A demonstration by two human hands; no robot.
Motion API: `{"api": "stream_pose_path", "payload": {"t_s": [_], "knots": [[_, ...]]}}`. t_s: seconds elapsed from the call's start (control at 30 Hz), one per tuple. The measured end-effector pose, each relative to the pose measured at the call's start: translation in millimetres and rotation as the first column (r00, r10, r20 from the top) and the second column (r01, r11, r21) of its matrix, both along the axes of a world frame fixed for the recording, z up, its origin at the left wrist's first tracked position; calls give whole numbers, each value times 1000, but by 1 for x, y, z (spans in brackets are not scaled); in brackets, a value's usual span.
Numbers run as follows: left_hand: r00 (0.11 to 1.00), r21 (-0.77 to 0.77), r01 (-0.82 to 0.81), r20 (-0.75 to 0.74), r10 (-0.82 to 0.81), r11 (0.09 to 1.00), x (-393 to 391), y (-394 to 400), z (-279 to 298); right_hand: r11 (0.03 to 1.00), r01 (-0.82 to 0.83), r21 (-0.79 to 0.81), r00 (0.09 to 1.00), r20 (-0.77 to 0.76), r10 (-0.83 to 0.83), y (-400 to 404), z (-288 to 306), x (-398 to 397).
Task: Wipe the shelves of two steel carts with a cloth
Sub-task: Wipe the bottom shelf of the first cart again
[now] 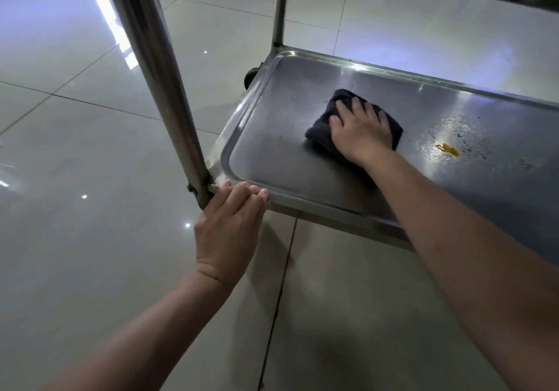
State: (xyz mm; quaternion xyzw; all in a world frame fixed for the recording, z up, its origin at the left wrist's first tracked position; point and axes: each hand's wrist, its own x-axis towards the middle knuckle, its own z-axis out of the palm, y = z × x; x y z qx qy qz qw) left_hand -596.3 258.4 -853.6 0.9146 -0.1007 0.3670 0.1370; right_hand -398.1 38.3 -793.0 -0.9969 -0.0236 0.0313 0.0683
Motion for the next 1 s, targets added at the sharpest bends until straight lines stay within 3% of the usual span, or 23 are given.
{"api": "stream_pose_path", "payload": {"t_s": [0.07,0.2,0.33,0.5,0.7,0.83,1.0], "knots": [[1000,-8,-10,8,10,1000,0,-2,-1,1000,-31,4,1000,-7,31,29,2,18],[1000,-32,-22,15,23,999,0,-3,0,968,-248,23,969,-7,249,84,1,-5],[1000,-7,-17,16,17,1000,-2,-1,2,907,-414,80,909,0,416,74,-1,-57],[1000,-35,-30,2,30,999,-4,-7,-1,929,-364,69,931,-4,365,36,-3,-54],[998,-66,-46,-53,42,997,-4,-8,-6,968,-244,62,969,-20,245,86,2,18],[996,-97,-67,-63,61,993,-5,-11,0,960,-273,66,961,-20,275,116,-1,24],[990,-57,-38,-140,29,998,-8,-6,-2,914,-398,72,917,45,396,112,-4,-29]]}}
